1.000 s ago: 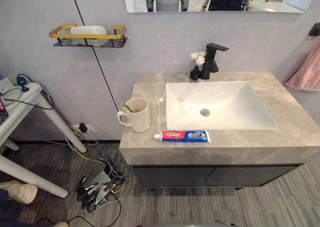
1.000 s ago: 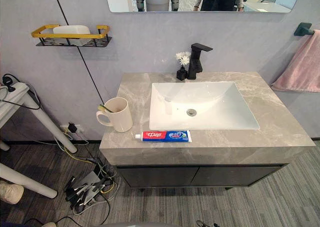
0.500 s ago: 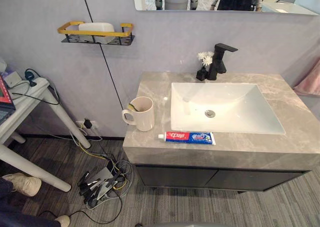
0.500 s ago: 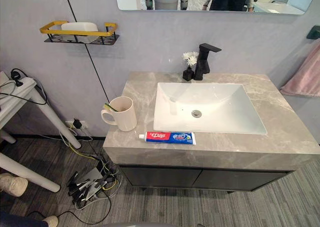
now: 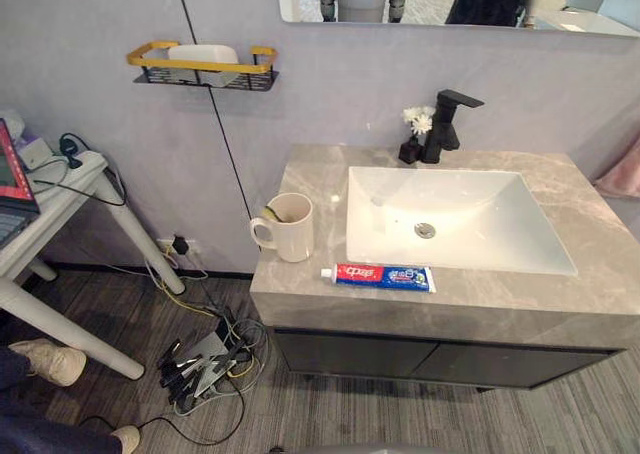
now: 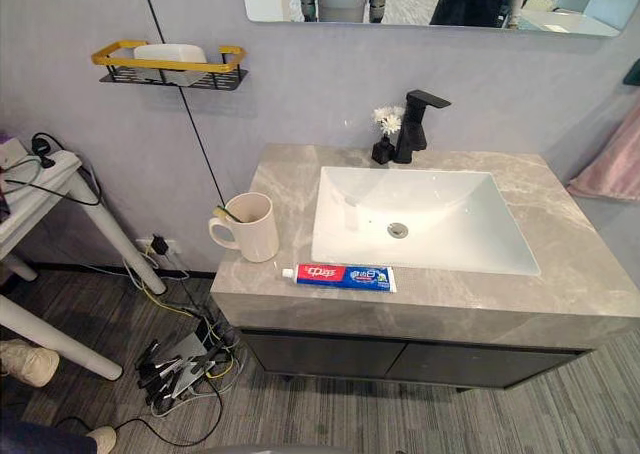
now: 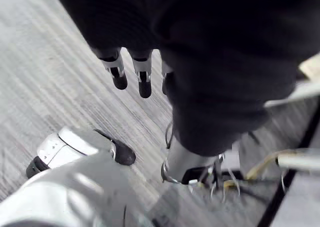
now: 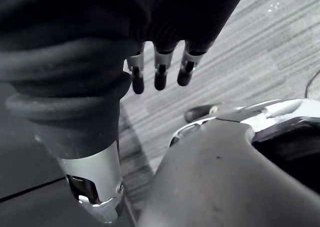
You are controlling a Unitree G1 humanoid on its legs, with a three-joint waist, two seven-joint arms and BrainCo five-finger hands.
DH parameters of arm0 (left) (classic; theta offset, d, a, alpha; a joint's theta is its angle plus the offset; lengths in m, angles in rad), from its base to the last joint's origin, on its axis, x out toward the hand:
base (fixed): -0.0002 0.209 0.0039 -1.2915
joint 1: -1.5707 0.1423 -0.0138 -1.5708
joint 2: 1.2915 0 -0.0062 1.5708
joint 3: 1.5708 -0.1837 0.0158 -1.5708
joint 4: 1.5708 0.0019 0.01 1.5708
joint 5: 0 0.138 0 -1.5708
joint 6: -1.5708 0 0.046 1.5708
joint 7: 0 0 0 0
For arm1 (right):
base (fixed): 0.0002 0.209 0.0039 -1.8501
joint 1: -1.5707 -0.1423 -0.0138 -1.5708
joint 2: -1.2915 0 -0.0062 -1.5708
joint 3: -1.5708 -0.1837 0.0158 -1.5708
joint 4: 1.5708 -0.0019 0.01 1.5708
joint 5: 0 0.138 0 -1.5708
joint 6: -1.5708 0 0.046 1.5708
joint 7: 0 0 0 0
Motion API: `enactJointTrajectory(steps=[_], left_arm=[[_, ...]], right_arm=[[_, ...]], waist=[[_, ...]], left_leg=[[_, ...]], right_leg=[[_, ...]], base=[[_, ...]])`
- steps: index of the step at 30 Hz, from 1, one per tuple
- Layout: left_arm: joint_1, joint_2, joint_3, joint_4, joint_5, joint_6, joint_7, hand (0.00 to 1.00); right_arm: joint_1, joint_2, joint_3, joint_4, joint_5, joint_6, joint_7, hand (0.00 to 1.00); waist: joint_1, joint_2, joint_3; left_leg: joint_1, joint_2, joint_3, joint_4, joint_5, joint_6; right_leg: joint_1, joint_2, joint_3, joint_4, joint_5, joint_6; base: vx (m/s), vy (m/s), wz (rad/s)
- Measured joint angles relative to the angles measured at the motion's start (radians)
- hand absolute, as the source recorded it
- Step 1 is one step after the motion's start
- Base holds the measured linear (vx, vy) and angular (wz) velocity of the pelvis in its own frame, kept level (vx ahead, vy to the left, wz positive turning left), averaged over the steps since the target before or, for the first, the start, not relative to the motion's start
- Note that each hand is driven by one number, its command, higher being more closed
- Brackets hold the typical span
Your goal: Organize washtable
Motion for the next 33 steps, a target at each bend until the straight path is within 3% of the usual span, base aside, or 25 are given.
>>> enactJointTrajectory(steps=[2,4,6,9,12,13,14,16,19,20,25,26,33], left_arm=[[-0.018,0.069,0.093,-0.197,0.001,-0.004,0.044,0.00],[-0.027,0.121,0.129,-0.422,0.033,-0.010,0.104,0.00],[-0.042,0.168,0.165,-0.715,0.108,-0.015,0.211,0.00],[-0.066,0.186,0.156,-1.023,0.171,-0.016,0.306,0.00],[-0.118,0.190,0.063,-1.324,0.275,-0.023,0.380,0.00],[-0.139,0.207,-0.029,-1.465,0.307,-0.040,0.388,0.00],[-0.145,0.212,-0.046,-1.487,0.313,-0.043,0.389,0.00],[-0.202,0.259,-0.207,-1.619,0.329,-0.077,0.390,0.00],[-0.285,0.287,-0.447,-1.717,0.328,-0.128,0.337,0.00],[-0.346,0.304,-0.589,-1.735,0.294,-0.156,0.287,0.00],[-0.604,0.319,-1.001,-1.699,0.205,-0.183,0.183,0.00],[-0.685,0.311,-1.118,-1.656,0.192,-0.195,0.153,0.00],[-0.792,0.158,-1.496,-1.472,0.207,-0.181,0.055,0.00]], right_arm=[[0.008,-0.001,0.001,-0.001,0.000,-0.004,-0.001,0.00],[0.005,-0.001,0.006,-0.004,0.000,-0.004,-0.001,0.00],[0.005,0.005,0.004,-0.052,0.000,-0.006,-0.002,0.00],[0.002,0.019,0.004,-0.094,0.000,-0.006,-0.002,0.00],[-0.016,0.033,0.008,-0.139,0.000,-0.005,-0.002,0.00],[-0.031,0.046,0.024,-0.155,-0.001,-0.004,-0.002,0.00],[-0.035,0.048,0.029,-0.157,-0.001,-0.004,-0.002,0.00],[-0.056,0.057,0.066,-0.158,-0.002,-0.003,-0.001,0.00],[-0.076,0.057,0.104,-0.158,-0.004,-0.002,-0.001,0.00],[-0.079,0.055,0.129,-0.158,-0.004,0.000,-0.001,0.00],[-0.095,0.036,0.189,-0.157,-0.004,0.007,0.000,0.00],[-0.114,0.024,0.205,-0.146,-0.003,0.006,0.001,0.00],[-0.147,-0.016,0.204,-0.065,0.000,0.007,0.001,0.00]], waist=[[0.028,0.008,-0.020],[0.033,0.015,-0.033],[0.032,0.029,-0.040],[0.033,0.037,-0.047],[0.035,0.049,-0.052],[0.047,0.056,-0.052],[0.049,0.057,-0.052],[0.054,0.057,-0.052],[0.051,0.063,-0.053],[0.040,0.066,-0.053],[0.011,0.073,-0.054],[-0.002,0.090,-0.049],[-0.027,0.128,-0.052]], left_leg=[[-0.018,0.000,-0.015,0.000,0.000,0.000],[-0.042,-0.003,-0.043,0.001,0.005,-0.003],[-0.053,-0.007,-0.079,0.006,0.015,-0.003],[-0.056,-0.016,-0.123,0.007,0.015,-0.002],[-0.071,-0.036,-0.175,0.007,0.025,0.010],[-0.076,-0.040,-0.189,0.007,0.029,0.016],[-0.077,-0.040,-0.191,0.007,0.030,0.016],[-0.075,-0.041,-0.208,0.007,0.039,0.018],[-0.071,-0.042,-0.216,0.008,0.045,0.019],[-0.070,-0.044,-0.222,0.008,0.052,0.021],[-0.087,-0.059,-0.232,0.047,0.053,0.023],[-0.088,-0.059,-0.234,0.047,0.053,0.023],[-0.078,-0.051,-0.232,0.048,0.054,0.023]], right_leg=[[-0.009,0.001,-0.012,0.002,-0.003,0.001],[-0.010,0.001,-0.041,0.003,-0.003,0.001],[-0.003,-0.002,-0.074,0.016,-0.002,0.004],[0.024,-0.005,-0.116,0.017,-0.003,0.001],[0.041,-0.019,-0.171,0.027,-0.019,0.006],[0.045,-0.024,-0.194,0.039,-0.028,0.006],[0.046,-0.024,-0.196,0.041,-0.031,0.004],[0.053,-0.027,-0.214,0.059,-0.044,0.010],[0.058,-0.029,-0.220,0.070,-0.049,0.012],[0.057,-0.029,-0.225,0.070,-0.049,0.012],[0.058,-0.041,-0.224,0.073,-0.045,0.018],[0.057,-0.041,-0.223,0.072,-0.046,0.017],[0.058,-0.032,-0.201,0.068,-0.042,0.024]], base=[[0.02,-0.025,0.24],[0.03,-0.023,0.42],[0.04,-0.019,0.42],[-0.01,-0.021,0.48],[-0.05,-0.018,0.62],[-0.07,-0.020,0.36],[-0.07,-0.033,0.39],[-0.04,-0.030,0.25],[-0.05,-0.028,0.10],[-0.01,-0.017,0.11],[-0.01,-0.003,0.03],[-0.04,-0.002,-0.01],[-0.01,-0.021,-0.06]])
